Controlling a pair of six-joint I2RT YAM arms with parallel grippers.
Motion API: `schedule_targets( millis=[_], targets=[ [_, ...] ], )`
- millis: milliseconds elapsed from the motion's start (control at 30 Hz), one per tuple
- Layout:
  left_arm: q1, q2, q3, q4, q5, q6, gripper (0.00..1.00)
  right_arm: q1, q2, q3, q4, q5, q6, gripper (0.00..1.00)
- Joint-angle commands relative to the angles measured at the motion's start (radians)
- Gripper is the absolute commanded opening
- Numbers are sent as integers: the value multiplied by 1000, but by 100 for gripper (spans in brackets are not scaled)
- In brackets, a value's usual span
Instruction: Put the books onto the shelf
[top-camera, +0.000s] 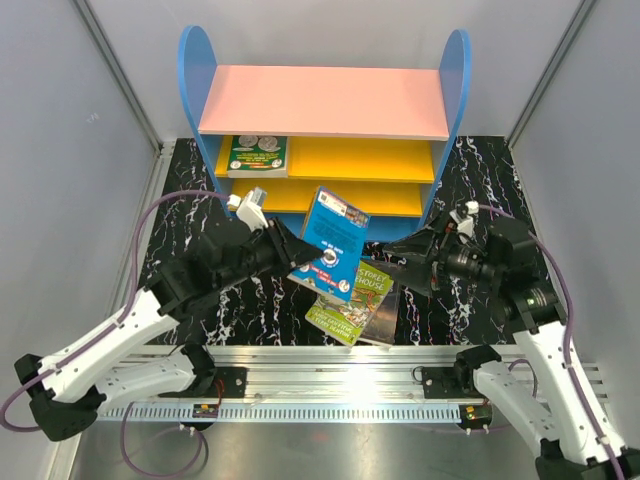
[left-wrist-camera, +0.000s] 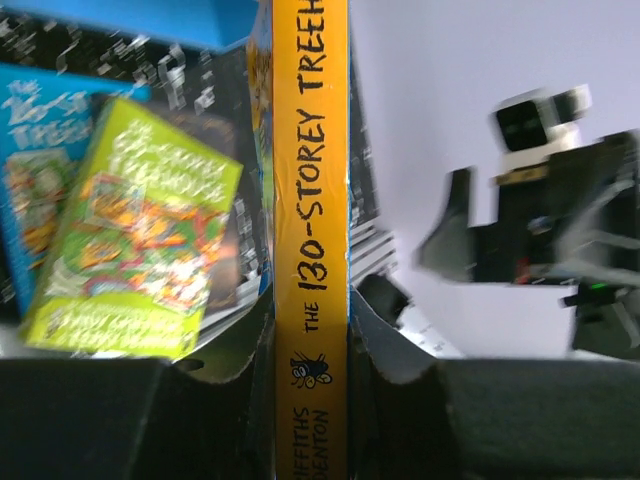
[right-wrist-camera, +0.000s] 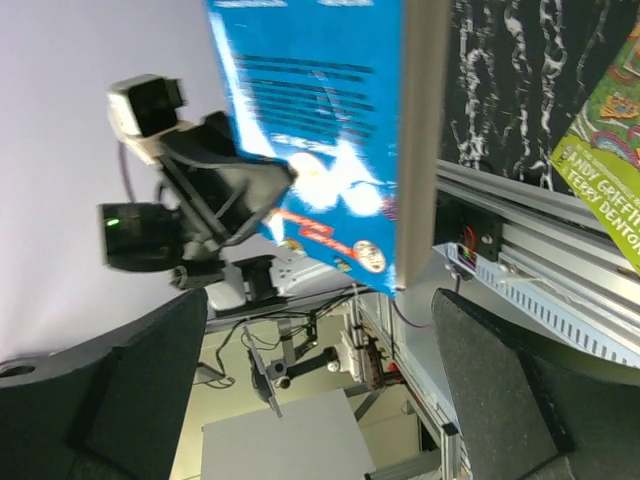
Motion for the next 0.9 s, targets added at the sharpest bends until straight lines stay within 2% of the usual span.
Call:
schedule_targets(
  millis=[0, 33, 133, 267, 400, 500, 667, 867],
  targets=[
    [5, 46, 134, 229, 28, -36, 0, 105, 92, 85, -73, 154, -107, 100],
    [5, 58, 145, 255, 37, -43, 0, 168, 117, 97, -72, 207, -131, 100],
    [5, 106, 194, 278, 58, -53, 0, 256, 180, 155, -52, 307, -176, 100],
    [8, 126, 221, 289, 68, -73, 0, 256, 199, 180, 23, 335, -180, 100],
    [26, 92, 161, 399, 77, -151, 0, 256, 228, 162, 77, 300, -150, 100],
    [43, 61, 101, 462, 78, -220, 0, 256, 197, 105, 188, 294, -80, 100],
    [63, 3, -22, 592, 65, -342, 0, 256, 176, -21, 593, 237, 109, 100],
    [69, -55, -86, 651, 34, -371, 0, 262, 169, -45, 707, 236, 191, 100]
  ],
)
